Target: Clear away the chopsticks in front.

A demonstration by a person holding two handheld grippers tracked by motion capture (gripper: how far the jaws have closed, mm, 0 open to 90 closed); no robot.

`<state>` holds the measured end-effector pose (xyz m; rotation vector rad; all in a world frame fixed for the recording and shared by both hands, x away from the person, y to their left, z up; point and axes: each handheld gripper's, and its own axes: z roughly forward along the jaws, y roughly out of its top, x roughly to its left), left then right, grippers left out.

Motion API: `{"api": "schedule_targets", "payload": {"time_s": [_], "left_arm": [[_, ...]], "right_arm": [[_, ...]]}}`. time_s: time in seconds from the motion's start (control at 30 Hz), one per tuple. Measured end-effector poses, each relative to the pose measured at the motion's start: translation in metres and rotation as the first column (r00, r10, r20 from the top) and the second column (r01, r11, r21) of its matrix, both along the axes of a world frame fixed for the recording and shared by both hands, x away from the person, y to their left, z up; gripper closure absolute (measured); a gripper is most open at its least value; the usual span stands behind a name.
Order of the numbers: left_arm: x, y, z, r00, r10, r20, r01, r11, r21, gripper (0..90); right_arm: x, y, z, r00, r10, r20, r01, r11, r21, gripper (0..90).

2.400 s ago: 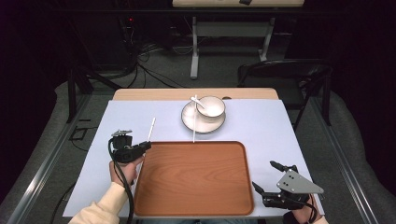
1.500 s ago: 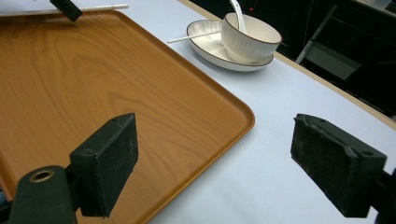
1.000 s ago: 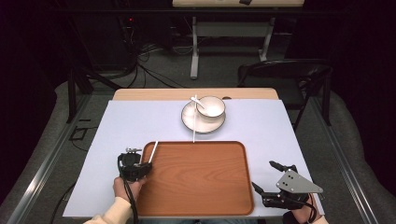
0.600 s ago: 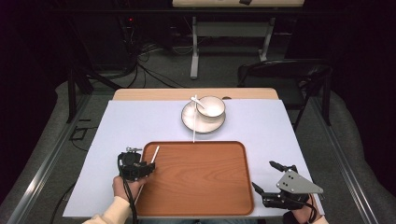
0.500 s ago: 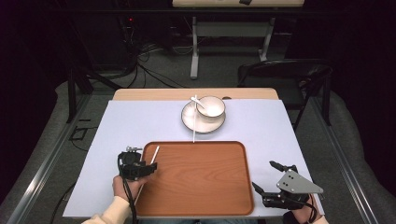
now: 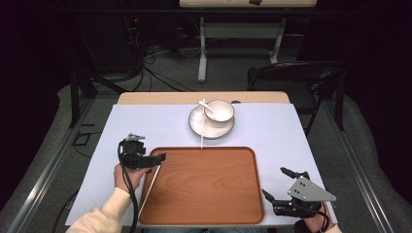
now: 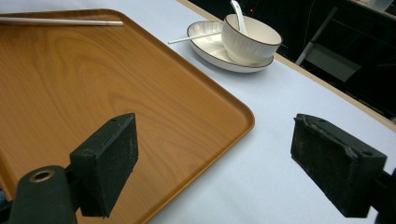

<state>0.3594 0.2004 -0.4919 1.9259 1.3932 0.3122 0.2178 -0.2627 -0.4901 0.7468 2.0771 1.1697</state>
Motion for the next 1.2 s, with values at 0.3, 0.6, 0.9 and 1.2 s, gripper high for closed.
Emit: {"api": "schedule_targets", "payload": {"time_s": [0.3, 0.6, 0.9, 1.2], "left_arm": [[0.039, -0.028, 0.023, 0.9977, -0.061, 0.027, 0.060, 0.9974, 0.040, 3.8], [0.081, -0.058, 0.032, 0.9945, -0.105, 0.006, 0.104, 0.9926, 0.062, 0.0], [0.113, -0.079, 0.029, 0.9949, -0.099, -0.020, 0.100, 0.9933, 0.058, 0.2], [0.138, -0.101, 0.023, 0.9936, -0.105, -0.039, 0.108, 0.9913, 0.075, 9.0]], "right_arm": [[0.000, 0.000, 0.000, 1.0000, 0.001, 0.001, -0.001, 1.000, 0.003, 14.4], [0.000, -0.001, 0.000, 1.0000, 0.002, 0.002, -0.002, 1.000, 0.006, 14.4], [0.000, -0.001, 0.000, 1.0000, 0.002, 0.002, -0.002, 1.000, 0.007, 14.4], [0.000, -0.001, 0.000, 1.0000, 0.002, 0.002, -0.002, 1.000, 0.008, 14.4]]}}
